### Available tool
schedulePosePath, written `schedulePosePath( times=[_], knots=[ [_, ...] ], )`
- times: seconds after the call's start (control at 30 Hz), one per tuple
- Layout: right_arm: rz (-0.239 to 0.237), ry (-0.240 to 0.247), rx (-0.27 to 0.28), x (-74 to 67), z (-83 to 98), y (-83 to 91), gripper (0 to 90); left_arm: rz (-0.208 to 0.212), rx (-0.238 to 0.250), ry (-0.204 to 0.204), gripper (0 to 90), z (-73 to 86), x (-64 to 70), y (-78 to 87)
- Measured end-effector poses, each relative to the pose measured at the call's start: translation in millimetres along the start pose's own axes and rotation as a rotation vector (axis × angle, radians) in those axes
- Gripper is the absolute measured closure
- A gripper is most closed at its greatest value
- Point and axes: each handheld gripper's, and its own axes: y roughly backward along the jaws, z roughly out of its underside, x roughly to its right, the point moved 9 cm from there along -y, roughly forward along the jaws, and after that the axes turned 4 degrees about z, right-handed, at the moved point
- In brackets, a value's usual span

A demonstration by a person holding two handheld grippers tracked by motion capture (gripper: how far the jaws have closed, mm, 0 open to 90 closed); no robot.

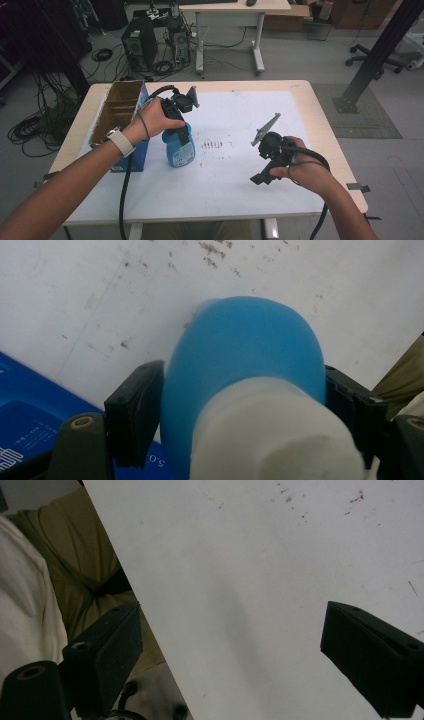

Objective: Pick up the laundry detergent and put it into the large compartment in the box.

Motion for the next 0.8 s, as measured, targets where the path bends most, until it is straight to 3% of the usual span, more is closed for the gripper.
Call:
schedulePosePath(
  times=[0.17, 0.8],
  knots=[
    [0.000, 0.000, -0.001, 0.1, 0.6, 0.1, 10.4, 0.000, 0.005, -0.003, 34.6, 0.5, -0.4, -0.7],
    [0.001, -0.001, -0.002, -0.4, -0.8, 0.0, 10.4, -0.006, 0.020, 0.004, 36.3, -0.8, -0.5, 1.1]
  ],
)
